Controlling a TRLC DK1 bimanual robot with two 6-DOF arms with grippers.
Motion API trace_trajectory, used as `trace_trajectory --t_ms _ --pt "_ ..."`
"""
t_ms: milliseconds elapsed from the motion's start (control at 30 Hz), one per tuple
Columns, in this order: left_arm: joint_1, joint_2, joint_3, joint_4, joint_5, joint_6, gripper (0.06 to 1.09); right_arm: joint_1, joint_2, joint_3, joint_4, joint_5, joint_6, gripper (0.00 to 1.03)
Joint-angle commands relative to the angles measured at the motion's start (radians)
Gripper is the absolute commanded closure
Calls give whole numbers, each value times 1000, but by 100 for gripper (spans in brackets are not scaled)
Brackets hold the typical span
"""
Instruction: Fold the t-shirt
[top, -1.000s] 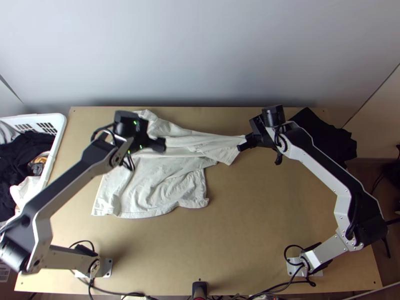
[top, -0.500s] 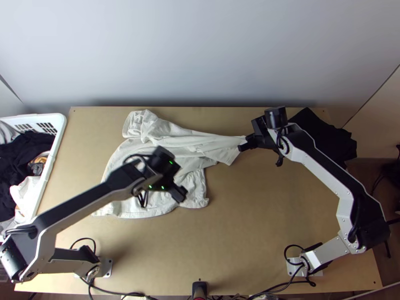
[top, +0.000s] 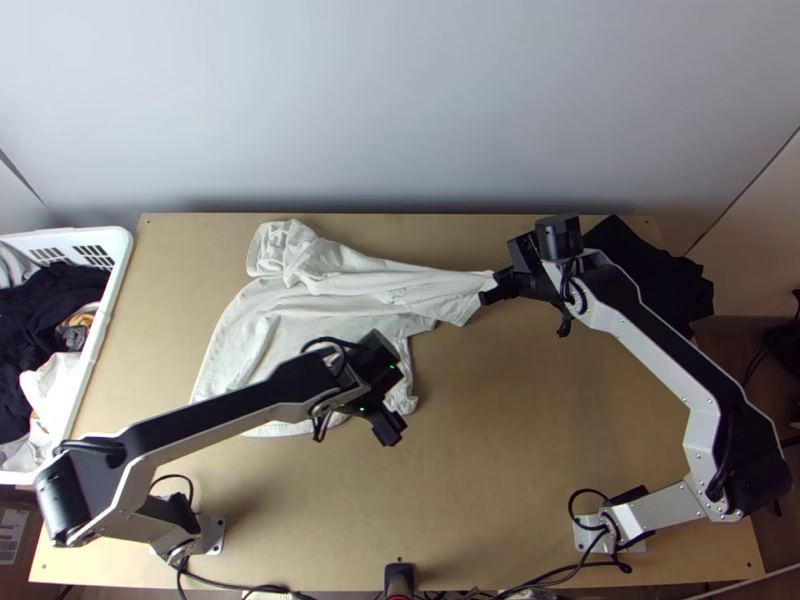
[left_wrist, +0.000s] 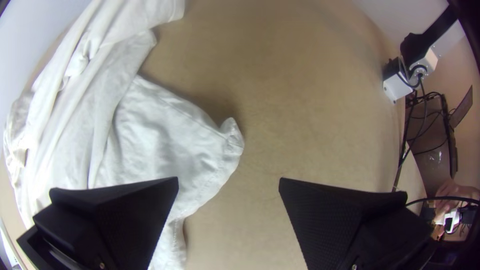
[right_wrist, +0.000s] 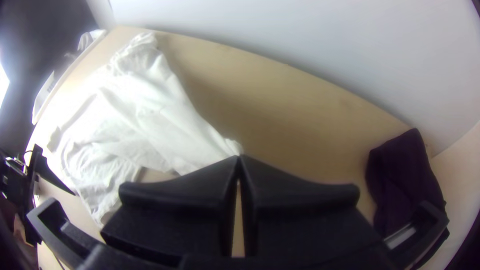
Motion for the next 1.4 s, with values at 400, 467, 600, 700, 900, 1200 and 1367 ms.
trace_trajectory --t_ms 400,467,600,700,900,1200,1367 --pt "-37 167 33 92 -78 7 11 1 -48 -6 -15 -7 -2 100" --pt "-35 176 33 102 -93 18 14 1 -50 -6 -16 -7 -2 100" --pt "-26 197 33 119 -122 24 14 2 -50 -6 -16 -9 -2 100" --pt "-17 207 31 135 -122 27 26 2 -50 -6 -16 -13 1 100" --pt "8 245 22 145 -121 59 46 1 -52 -12 -19 -13 4 100" --pt "39 239 -7 152 -79 114 97 -10 -53 -15 -19 -13 3 100" --pt "59 89 -36 155 -73 119 105 -33 -62 -13 -30 -18 7 100"
